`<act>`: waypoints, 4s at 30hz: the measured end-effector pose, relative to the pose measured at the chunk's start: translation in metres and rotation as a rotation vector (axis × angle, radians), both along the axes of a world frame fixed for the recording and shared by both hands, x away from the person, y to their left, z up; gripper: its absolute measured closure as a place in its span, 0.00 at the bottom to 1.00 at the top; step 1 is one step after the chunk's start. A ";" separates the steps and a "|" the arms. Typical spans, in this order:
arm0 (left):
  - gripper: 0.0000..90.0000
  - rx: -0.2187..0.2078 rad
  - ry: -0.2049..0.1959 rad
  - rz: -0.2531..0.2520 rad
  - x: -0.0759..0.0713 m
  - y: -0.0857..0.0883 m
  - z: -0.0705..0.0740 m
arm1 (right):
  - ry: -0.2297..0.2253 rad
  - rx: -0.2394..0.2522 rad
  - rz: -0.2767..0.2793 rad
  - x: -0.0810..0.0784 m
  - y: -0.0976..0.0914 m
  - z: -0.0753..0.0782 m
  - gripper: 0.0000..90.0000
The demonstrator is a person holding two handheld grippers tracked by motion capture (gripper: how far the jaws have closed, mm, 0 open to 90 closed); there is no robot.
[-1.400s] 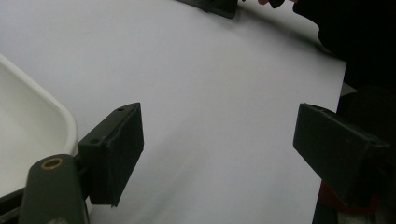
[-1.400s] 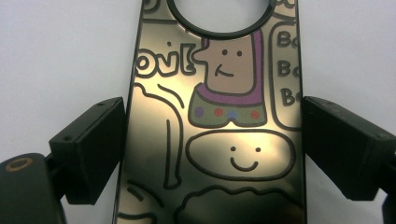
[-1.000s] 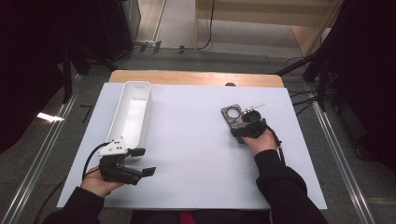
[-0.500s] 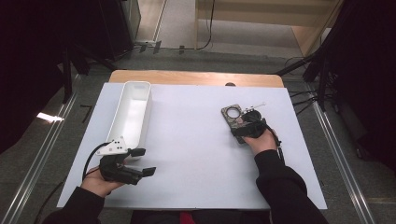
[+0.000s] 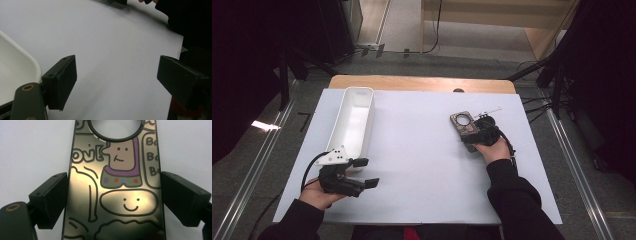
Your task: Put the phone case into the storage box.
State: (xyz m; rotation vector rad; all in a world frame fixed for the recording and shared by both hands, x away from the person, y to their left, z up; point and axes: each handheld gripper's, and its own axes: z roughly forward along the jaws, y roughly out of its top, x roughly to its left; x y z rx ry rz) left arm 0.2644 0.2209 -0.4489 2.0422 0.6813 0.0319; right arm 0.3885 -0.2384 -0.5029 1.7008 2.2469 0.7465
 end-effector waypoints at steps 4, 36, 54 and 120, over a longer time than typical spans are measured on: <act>0.18 0.001 0.002 0.002 0.001 0.000 0.000 | -0.018 0.024 -0.006 0.000 -0.005 0.006 0.12; 0.18 -0.006 0.052 0.012 0.002 -0.021 0.012 | -0.072 0.149 0.045 -0.025 0.002 0.039 0.12; 0.17 -0.036 0.119 0.035 0.015 -0.038 0.032 | -0.049 0.227 0.046 -0.036 0.000 0.040 0.12; 0.25 -0.033 0.235 0.189 0.096 -0.111 0.027 | -0.085 0.411 0.016 -0.065 0.053 0.031 0.12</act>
